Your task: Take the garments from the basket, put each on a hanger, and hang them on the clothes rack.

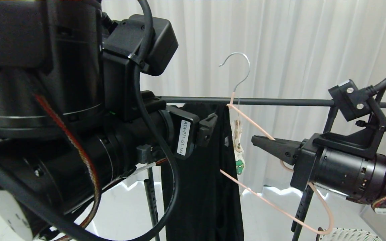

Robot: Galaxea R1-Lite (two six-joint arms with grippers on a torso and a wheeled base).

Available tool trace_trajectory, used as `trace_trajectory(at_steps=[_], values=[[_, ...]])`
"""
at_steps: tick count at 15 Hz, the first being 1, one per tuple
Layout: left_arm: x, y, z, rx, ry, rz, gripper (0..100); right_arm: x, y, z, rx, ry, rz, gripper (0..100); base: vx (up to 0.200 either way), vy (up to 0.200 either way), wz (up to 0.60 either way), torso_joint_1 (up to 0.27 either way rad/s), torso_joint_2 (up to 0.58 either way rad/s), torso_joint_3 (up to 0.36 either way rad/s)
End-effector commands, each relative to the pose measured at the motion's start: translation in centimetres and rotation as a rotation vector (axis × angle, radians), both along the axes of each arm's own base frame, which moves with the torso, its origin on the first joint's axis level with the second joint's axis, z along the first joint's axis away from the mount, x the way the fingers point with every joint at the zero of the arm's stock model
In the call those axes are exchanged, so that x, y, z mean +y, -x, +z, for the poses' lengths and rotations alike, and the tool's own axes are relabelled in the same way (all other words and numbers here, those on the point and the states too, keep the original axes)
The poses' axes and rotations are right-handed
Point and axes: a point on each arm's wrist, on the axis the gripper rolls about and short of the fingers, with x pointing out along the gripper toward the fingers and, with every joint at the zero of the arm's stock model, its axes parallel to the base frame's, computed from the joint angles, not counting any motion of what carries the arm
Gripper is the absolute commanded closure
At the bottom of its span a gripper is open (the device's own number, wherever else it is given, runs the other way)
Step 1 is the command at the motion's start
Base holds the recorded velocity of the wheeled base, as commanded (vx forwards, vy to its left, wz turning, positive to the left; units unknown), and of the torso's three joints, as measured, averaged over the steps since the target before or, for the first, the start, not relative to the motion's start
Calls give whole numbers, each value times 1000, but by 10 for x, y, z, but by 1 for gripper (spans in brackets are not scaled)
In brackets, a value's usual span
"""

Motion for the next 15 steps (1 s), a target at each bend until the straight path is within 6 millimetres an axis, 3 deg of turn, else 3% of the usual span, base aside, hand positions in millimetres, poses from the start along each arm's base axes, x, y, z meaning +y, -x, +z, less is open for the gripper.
trace_trajectory(at_steps=[1, 6, 11, 15], values=[[4, 5, 0, -1, 3, -9, 0, -10, -3, 11, -30, -33, -37, 100, 0, 0, 0, 0, 0, 0], [18, 16, -11, 18, -17, -33, 0, -23, 8, 16, -53, -57, -32, 100, 0, 0, 0, 0, 0, 0], [82, 56, -30, 43, 5, -291, 0, -60, 53, -21, -97, 53, 111, 100, 0, 0, 0, 0, 0, 0], [90, 65, -33, 21, -22, -492, 0, -64, 68, -38, -133, 123, 197, 100, 0, 0, 0, 0, 0, 0]])
